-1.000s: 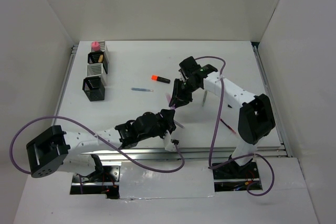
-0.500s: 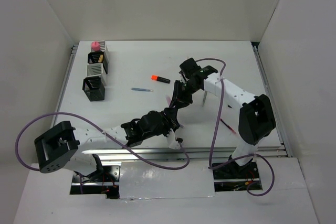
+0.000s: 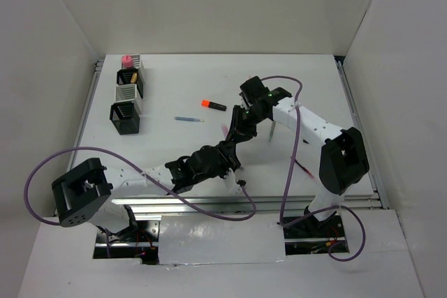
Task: Sort the stationery into containers
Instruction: Place the pen in the storage box.
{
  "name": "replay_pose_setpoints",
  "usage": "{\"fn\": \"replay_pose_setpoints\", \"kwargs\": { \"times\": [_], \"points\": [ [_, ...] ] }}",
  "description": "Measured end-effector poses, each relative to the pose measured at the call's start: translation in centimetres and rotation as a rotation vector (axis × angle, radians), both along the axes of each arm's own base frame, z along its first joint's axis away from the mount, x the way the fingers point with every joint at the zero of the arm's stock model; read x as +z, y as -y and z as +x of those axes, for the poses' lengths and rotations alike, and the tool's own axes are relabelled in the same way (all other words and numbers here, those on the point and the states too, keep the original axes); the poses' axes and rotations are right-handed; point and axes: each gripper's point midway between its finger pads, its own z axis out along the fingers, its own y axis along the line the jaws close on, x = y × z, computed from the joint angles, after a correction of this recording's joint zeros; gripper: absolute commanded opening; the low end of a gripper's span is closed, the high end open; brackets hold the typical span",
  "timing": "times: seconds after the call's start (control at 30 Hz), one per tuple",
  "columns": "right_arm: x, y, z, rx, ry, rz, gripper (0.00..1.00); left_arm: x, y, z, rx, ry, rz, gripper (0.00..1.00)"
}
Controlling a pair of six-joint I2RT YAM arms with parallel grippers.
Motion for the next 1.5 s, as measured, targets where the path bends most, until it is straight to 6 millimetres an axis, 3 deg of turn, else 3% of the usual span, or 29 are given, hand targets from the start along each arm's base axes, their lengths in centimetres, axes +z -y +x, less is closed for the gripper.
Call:
{"fn": "replay_pose_setpoints", "kwargs": {
  "times": [0.2, 0.33, 0.43, 0.57, 0.6, 0.73, 0.87, 1.03, 1.17, 1.3, 1.4, 1.5],
  "points": [
    [-0.1, 0.1, 0.5, -0.007, 0.024, -0.008, 0.00, -0.1, 0.0, 0.6, 0.026, 0.015, 0.011, 0.29],
    [-0.2, 0.1, 0.7, -0.009, 0.034, -0.008, 0.01, -0.2, 0.0, 0.8, 0.034, 0.018, 0.019, 0.07],
    [-0.1, 0.1, 0.8, -0.008, 0.038, -0.006, 0.15, -0.2, -0.1, 0.8, 0.035, 0.021, 0.024, 0.00],
    [0.0, 0.1, 0.8, -0.005, 0.044, -0.004, 0.34, -0.1, -0.1, 0.8, 0.029, 0.032, 0.034, 0.00],
    [0.0, 0.1, 0.8, -0.004, 0.046, -0.003, 0.43, -0.1, 0.0, 0.8, 0.029, 0.035, 0.036, 0.00],
    [0.2, 0.1, 0.4, 0.007, 0.040, 0.004, 0.66, -0.4, -0.3, 0.6, 0.032, 0.033, 0.057, 0.00],
    [0.6, 0.3, 0.2, 0.021, 0.059, 0.002, 0.71, -0.7, -0.9, 0.1, 0.036, 0.017, 0.091, 0.00],
    [1.0, 0.8, 0.6, 0.025, 0.096, -0.023, 0.71, 0.4, -1.1, -0.9, 0.026, 0.020, 0.085, 0.00],
    [2.3, 1.6, 2.1, 0.021, 0.149, -0.029, 0.69, 1.3, -1.7, -1.6, 0.054, -0.023, 0.052, 0.00],
    [5.4, 4.5, 6.3, -0.058, 0.242, -0.001, 0.69, 3.3, -1.8, -1.6, 0.144, -0.157, -0.032, 0.00],
    [8.3, 8.9, 10.2, -0.169, 0.330, 0.024, 0.68, 7.1, -1.5, -1.0, 0.237, -0.278, -0.186, 0.00],
    [10.9, 13.0, 12.4, -0.254, 0.413, 0.025, 0.68, 11.2, -2.2, 0.1, 0.320, -0.371, -0.358, 0.00]
  ]
}}
